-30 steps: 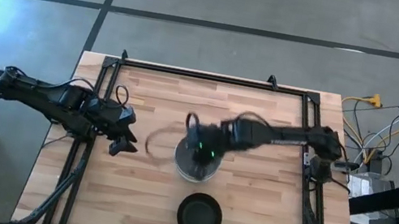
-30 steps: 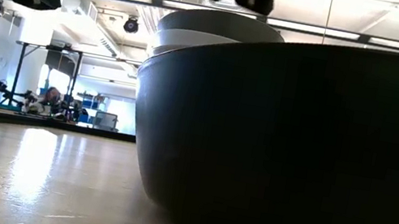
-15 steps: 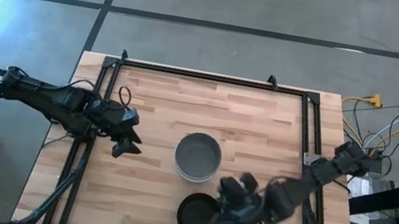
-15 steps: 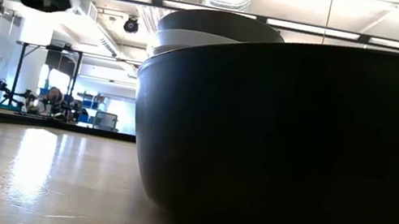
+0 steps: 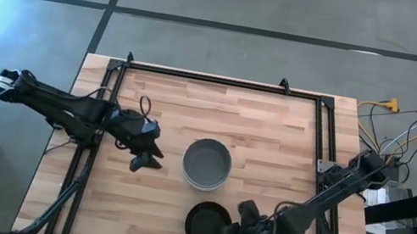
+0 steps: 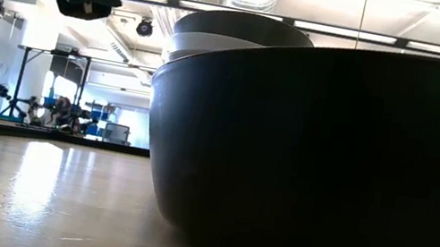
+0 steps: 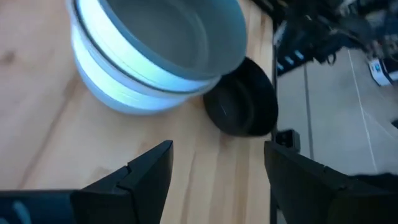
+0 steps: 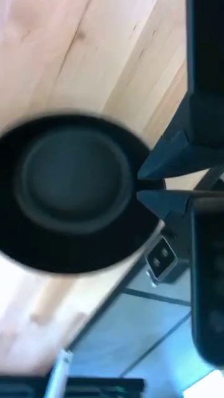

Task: Nest bowls inside each other
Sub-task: Stack the black bowl on the gray bowl

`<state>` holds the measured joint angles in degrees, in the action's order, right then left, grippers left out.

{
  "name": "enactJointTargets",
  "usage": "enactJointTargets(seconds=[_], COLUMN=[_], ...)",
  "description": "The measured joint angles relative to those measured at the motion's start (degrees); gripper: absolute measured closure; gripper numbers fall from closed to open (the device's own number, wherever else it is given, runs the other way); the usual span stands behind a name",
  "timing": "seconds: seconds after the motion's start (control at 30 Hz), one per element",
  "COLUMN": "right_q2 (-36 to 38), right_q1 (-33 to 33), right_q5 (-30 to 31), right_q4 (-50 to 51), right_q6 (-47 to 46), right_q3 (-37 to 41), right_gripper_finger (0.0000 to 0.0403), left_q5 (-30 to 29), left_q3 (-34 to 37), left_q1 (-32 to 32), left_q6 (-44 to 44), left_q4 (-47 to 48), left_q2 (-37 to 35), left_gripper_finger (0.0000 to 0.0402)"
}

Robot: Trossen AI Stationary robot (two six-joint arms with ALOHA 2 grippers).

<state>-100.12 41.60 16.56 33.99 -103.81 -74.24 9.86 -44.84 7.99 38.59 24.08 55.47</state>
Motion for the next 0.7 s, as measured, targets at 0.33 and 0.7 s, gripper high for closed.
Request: enactJointTargets(seconds=[0.33, 0.7], right_q2=[0.2, 0.2], right_q1=[-0.4, -2.6], right_q5=[0.0, -1.6], right_q4=[0.0, -0.4], right_q6=[-5.7, -7.2], right_q3=[3.6, 8.5], right_gripper_finger=[0.0264, 0.0243], left_q5=[3.4, 3.3], left_q3=[0.0, 0.0], left_q1=[0.5, 0.5], left_q6=[0.0, 0.0], left_q4=[0.0, 0.0], left_q2=[0.9, 0.7], left_gripper_finger=[0.0166, 0.0166])
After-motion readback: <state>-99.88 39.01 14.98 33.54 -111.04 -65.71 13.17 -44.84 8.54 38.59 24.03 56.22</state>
